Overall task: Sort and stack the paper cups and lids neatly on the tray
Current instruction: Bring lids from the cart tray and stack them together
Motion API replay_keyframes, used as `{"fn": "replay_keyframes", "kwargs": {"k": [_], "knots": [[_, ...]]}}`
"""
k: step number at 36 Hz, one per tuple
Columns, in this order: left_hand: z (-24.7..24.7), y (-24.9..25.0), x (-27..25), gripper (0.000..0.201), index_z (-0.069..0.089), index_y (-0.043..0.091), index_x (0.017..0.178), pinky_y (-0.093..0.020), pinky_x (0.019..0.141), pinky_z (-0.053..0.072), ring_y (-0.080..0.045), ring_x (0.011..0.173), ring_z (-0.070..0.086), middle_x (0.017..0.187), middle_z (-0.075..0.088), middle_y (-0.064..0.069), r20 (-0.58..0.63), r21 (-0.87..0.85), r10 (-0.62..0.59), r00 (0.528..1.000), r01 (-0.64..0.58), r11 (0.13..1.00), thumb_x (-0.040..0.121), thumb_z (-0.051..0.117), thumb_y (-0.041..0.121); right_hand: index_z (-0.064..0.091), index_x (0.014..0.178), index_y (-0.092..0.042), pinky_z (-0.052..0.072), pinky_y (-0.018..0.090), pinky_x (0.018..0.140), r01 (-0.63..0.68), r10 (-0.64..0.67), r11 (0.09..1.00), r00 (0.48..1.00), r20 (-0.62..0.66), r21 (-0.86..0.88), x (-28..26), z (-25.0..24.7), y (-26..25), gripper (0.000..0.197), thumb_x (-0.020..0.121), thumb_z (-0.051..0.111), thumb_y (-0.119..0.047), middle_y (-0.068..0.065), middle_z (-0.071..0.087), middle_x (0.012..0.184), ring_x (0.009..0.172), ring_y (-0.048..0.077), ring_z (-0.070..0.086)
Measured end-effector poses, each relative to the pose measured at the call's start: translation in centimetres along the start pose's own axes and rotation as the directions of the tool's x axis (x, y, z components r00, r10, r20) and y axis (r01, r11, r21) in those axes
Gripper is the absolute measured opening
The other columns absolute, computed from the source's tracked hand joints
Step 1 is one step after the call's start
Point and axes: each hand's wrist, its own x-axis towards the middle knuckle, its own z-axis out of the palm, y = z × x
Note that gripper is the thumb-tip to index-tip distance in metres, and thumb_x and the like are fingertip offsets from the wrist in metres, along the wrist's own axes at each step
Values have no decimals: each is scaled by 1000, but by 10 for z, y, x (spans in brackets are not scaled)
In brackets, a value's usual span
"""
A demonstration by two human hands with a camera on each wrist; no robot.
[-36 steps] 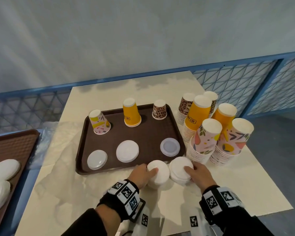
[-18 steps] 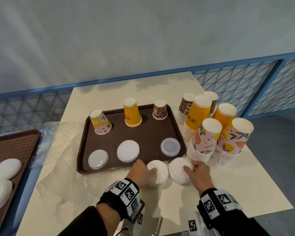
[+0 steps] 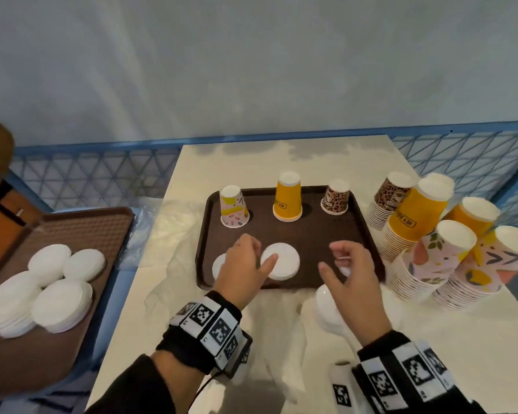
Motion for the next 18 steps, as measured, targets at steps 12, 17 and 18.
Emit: {"fn": "replay_keyframes", "kwargs": {"k": [12,17,18], "knots": [[-166,-152,-9,51,46,-2,125,-38,101,32,-34,120,43,127,49,-21,-316,38,-288,904,315,948,85,64,24,41,128,-16,37,11,80,132,-156,988,865,477,83,-11,195,-121,49,85,62,-17,4,44,126,96,7,48],[-222,-234,-23,60,38,-1,132,-41,109,27,-36,130,36,136,40,-24,-368,-39,-492,789,516,856,86,64,26,32,136,-12,37,22,90,133,-90,991,760,644,-19,-24,286,-146,55,89,58,-25,12,40,135,118,24,49],[-231,-248,-25,62,38,-1,133,-42,109,26,-38,130,35,138,39,-24,-367,-62,-530,765,548,834,85,64,26,31,137,-12,39,27,94,124,-70,992,739,670,-33,-27,301,-149,58,89,58,-26,13,38,137,121,26,48]]}}
